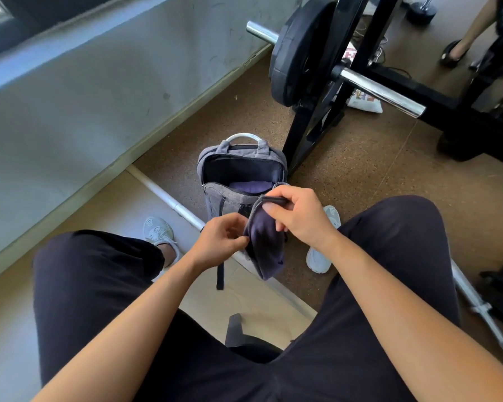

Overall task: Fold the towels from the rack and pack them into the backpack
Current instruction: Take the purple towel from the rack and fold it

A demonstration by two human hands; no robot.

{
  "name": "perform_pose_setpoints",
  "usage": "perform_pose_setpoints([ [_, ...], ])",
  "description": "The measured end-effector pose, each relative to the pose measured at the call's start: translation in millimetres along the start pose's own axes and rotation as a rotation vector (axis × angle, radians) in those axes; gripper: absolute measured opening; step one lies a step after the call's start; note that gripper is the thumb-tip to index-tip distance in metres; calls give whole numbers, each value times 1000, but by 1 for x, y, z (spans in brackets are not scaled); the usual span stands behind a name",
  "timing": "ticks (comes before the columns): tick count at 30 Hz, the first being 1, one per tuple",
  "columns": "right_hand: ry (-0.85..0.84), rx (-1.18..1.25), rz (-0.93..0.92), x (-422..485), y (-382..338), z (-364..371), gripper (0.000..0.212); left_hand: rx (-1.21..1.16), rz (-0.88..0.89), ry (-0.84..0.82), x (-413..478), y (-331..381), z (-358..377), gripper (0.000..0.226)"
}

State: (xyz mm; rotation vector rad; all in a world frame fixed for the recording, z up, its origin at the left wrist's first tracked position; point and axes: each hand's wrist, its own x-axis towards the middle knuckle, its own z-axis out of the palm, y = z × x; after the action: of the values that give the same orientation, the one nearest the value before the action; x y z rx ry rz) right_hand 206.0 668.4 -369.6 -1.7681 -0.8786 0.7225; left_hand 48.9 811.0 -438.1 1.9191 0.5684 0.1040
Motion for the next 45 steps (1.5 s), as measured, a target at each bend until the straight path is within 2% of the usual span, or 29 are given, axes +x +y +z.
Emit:
perform_pose_setpoints([
  [4, 91, 223, 15, -1, -4, -11, 7, 230, 7, -90, 4, -13, 8, 9],
  [12, 197, 336, 24, -2, -7, -29, 20, 390, -47, -14, 0, -14, 20, 9],
  [14, 236, 317, 19, -2, -7, -32, 20, 309, -99, 56, 0, -14, 19, 12],
  [17, 268, 318, 16, -1, -4, -36, 19, -38, -199, 175, 6, -16, 10, 25],
  [20, 260, 329, 22, 0, -2, -37, 19, -230, -223, 187, 10, -17, 4, 41],
  [22, 230, 337, 19, 0, -2, -37, 17, -142, -183, 222, 10, -17, 4, 42],
  [25, 194, 330, 8, -2, -3, -36, 14, 69, -123, 357, 9, -15, 3, 28],
  [28, 196, 275, 12, -2, -1, -34, 15, 143, -140, 486, 8, -12, 2, 30],
  [30, 214, 233, 33, 0, 3, -33, 20, 174, -176, 506, 7, -8, 2, 28],
  [37, 325, 231, 83, 7, 12, -35, 30, 93, -315, 458, 9, -11, 0, 18],
  [41, 378, 330, 143, 9, 15, -37, 34, -57, -269, 331, 8, -13, 1, 32],
  [43, 406, 390, 168, 11, 16, -40, 29, -120, -254, 254, 7, -15, 1, 34],
  [45, 426, 437, 161, 12, 16, -44, 16, -79, -214, 148, 4, -17, 2, 21],
])
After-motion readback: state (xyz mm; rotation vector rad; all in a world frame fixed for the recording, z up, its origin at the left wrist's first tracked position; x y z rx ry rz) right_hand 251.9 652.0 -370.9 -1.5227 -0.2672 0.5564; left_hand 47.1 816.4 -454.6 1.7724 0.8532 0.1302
